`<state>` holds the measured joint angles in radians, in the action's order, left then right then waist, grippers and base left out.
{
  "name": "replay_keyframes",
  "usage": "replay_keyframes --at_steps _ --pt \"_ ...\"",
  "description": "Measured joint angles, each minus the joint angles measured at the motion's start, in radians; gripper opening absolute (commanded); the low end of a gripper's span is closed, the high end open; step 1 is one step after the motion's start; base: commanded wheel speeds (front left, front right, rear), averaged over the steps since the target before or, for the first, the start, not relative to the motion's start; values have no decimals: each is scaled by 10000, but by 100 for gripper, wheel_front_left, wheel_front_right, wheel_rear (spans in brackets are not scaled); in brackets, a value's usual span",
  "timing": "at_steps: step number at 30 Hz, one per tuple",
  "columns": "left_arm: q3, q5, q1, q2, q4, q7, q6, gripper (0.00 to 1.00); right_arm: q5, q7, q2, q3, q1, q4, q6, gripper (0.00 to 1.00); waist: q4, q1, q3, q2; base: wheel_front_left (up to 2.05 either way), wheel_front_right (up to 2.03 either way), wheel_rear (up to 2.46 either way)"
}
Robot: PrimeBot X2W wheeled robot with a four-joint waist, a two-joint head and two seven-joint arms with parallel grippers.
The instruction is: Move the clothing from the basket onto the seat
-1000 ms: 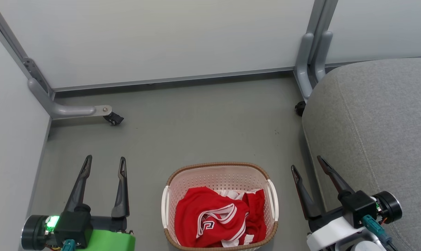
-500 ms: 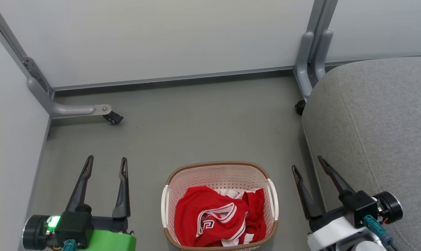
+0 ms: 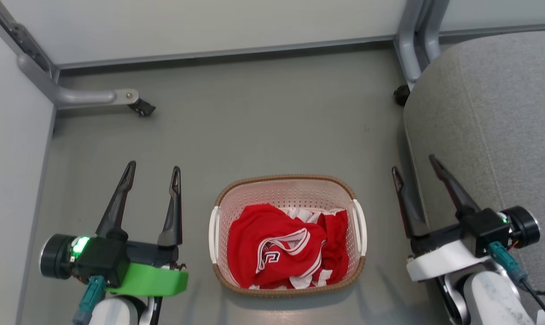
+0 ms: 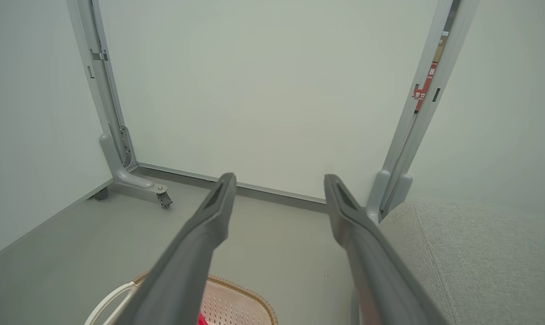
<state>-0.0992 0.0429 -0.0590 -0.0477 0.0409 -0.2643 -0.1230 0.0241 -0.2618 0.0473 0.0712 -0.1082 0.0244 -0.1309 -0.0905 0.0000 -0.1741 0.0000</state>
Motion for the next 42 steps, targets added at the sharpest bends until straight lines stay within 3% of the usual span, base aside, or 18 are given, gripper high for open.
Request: replay_keyframes --at_steps 6,14,25,34,42 --pt "-468 182 -1110 -196 -140 0 -46 100 316 0 -2 -305 -1155 -339 0 100 -132 0 -1190 0 0 0 0" --pt "-2276 523 -2962 -934 -416 -4 -58 100 1129 0 -2 -857 -2323 -602 0 100 -368 1 -3104 0 0 0 0" --pt "-4021 671 -4821 -1072 -696 -4 -59 100 1900 0 140 -1461 -3415 -1039 0 100 -979 2 -5184 0 0 0 0" --pt "-5996 740 -6246 -1643 -1229 -6 -59 100 1992 0 324 -1942 -4162 -1523 0 100 -1307 1 -6589 0 0 0 0" --pt "-8065 863 -7678 -2345 -2460 -6 -61 100 1983 0 222 -2048 -4626 -2165 0 100 -1001 0 -7480 0 0 0 0"
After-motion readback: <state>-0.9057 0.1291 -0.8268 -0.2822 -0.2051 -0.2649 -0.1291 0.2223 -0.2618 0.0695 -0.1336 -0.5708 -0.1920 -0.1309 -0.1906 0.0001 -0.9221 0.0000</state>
